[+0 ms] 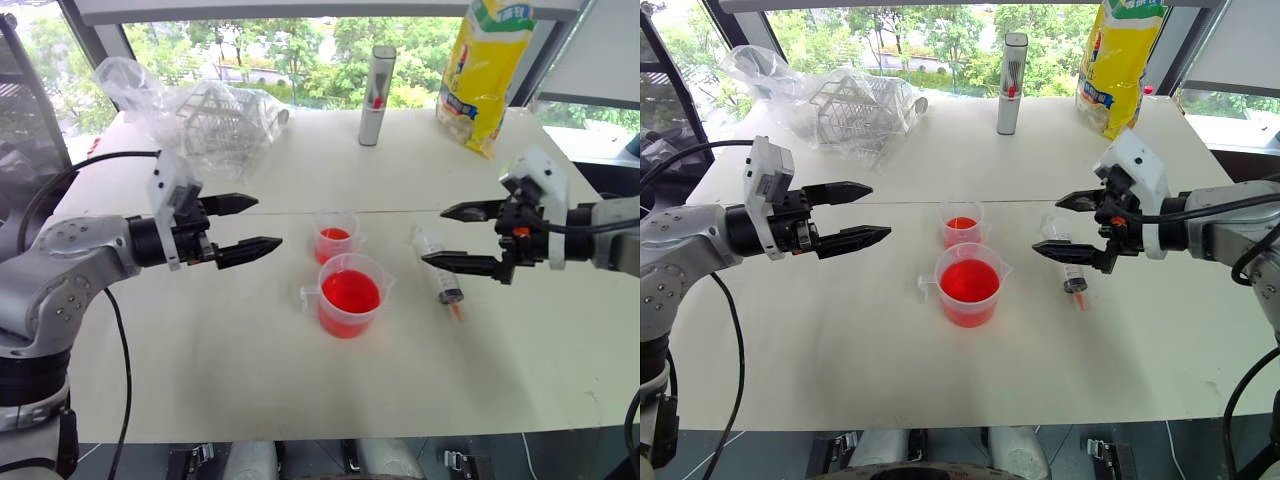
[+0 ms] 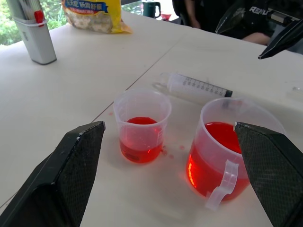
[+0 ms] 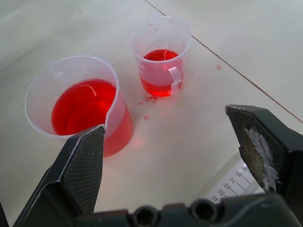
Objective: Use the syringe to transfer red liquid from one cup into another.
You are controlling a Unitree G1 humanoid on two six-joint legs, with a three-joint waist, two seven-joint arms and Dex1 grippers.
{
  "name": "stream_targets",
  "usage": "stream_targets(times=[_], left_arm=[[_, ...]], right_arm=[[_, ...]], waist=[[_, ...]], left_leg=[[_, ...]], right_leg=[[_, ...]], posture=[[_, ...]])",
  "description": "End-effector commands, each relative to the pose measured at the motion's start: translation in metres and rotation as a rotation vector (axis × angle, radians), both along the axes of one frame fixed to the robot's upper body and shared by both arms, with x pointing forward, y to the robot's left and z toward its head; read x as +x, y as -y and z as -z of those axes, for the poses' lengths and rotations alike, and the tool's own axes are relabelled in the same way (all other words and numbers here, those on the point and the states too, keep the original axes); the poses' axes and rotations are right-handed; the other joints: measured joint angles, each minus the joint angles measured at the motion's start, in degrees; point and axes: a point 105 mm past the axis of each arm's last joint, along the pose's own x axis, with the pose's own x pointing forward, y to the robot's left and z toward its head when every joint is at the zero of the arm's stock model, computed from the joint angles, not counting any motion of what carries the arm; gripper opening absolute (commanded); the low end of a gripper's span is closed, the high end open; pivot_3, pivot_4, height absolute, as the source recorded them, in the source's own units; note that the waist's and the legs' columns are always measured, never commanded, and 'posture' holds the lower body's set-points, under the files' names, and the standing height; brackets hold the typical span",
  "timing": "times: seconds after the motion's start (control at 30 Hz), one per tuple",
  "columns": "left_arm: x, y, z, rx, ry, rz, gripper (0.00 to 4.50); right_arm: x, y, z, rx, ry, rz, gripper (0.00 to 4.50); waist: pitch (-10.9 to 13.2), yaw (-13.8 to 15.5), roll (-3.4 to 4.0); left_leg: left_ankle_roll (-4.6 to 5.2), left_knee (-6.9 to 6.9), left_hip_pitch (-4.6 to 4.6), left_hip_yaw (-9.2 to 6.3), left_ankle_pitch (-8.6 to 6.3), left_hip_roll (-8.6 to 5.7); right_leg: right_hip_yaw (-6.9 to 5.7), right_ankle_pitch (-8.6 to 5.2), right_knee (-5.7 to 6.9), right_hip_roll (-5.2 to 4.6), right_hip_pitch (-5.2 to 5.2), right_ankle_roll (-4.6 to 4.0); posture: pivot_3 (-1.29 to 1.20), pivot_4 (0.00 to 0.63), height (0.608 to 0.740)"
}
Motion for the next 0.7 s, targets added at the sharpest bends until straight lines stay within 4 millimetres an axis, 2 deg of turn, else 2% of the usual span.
stream_targets(times=[0.03,0.17,0.7], left_arm=[[-0.0009,-0.0008,-0.0116,-0.008,0.051,0.003,4.50],[-0.0004,0.0003,-0.0162,-0.028,0.065,0.006,4.50],[0.0013,0.0003,-0.0136,-0.016,0.069,0.006,4.50]], right_arm=[[-0.0001,-0.0017,-0.0145,-0.002,0.071,-0.014,4.44],[-0.0003,-0.0016,-0.0149,0.000,0.073,-0.013,4.44],[0.0027,0.0026,-0.0142,-0.006,0.060,0.010,4.44]], waist=[[0.0,0.0,0.00],[0.0,0.0,0.00],[0.0,0.0,0.00]], left_leg=[[0.00,0.00,0.00,0.00,0.00,0.00],[0.00,0.01,0.00,0.00,0.00,0.00],[0.00,0.02,0.00,0.01,0.00,-0.01]], right_leg=[[0.00,0.00,0.00,0.00,0.00,0.00],[0.00,0.00,0.00,0.00,0.00,0.00],[0.00,0.00,0.01,0.01,0.00,0.00]], posture=[[0.00,0.150,0.740],[0.00,0.150,0.740],[0.00,0.150,0.740]])
